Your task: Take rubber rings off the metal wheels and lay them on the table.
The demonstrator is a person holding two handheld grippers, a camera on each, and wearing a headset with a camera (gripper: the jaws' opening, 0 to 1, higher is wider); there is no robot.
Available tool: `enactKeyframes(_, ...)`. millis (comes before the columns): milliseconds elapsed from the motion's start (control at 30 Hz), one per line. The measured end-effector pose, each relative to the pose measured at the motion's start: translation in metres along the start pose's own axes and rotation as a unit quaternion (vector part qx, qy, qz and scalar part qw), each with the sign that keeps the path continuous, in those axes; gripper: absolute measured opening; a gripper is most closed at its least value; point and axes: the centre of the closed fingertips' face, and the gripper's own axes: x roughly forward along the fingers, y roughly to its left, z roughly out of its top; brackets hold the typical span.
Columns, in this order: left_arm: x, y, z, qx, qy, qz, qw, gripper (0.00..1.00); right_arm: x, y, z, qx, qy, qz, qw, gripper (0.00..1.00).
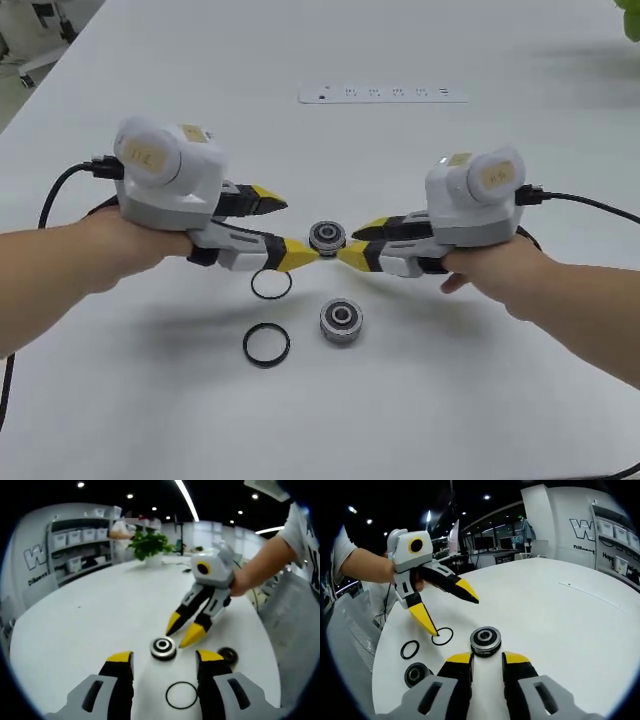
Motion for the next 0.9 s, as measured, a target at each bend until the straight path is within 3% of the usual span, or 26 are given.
enactKeyframes(667, 0.025, -0.002, 0.002, -0.009, 0.01, -0.008, 0.9999, 0.35, 0.003, 0.001, -0.001, 0.009, -0.005, 0.005, 0.9999, 0.14)
enactKeyframes(900, 0.032, -0.002, -0.002, 0.0, 0.022, -0.005, 0.9998, 0.29, 0.002, 0.001, -0.001, 0.013, -0.007, 0.004, 0.9999, 0.13)
